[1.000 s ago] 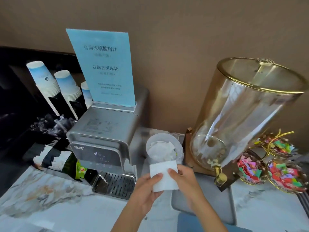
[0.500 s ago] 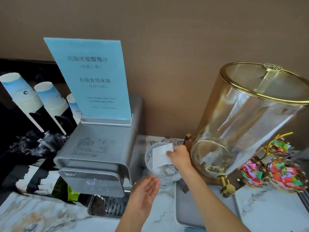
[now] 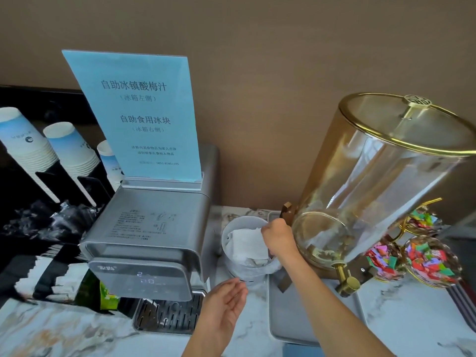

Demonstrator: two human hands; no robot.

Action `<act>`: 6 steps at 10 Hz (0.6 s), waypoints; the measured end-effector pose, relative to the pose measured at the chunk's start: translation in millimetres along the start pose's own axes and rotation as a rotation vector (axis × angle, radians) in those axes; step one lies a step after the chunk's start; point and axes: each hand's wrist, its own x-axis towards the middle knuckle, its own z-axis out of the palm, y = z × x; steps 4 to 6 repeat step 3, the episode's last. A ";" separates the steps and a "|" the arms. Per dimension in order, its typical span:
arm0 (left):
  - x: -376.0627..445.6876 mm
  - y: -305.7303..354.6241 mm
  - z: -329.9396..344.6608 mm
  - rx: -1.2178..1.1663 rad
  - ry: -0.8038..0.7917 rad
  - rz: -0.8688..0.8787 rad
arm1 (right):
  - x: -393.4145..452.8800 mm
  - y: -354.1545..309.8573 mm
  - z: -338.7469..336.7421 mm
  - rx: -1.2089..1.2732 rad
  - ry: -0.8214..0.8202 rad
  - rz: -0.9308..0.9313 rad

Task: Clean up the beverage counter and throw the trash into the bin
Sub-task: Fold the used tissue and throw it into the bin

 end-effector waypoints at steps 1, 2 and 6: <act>-4.0 -3.9 0.9 0.029 -0.006 0.005 | -10.6 1.1 -7.5 0.026 -0.001 -0.021; -11.5 -6.0 1.8 0.077 -0.021 0.025 | -21.4 2.8 -14.1 0.103 0.038 -0.084; -26.7 -1.7 16.3 0.214 -0.019 0.144 | -46.6 7.4 -19.6 0.290 0.122 -0.129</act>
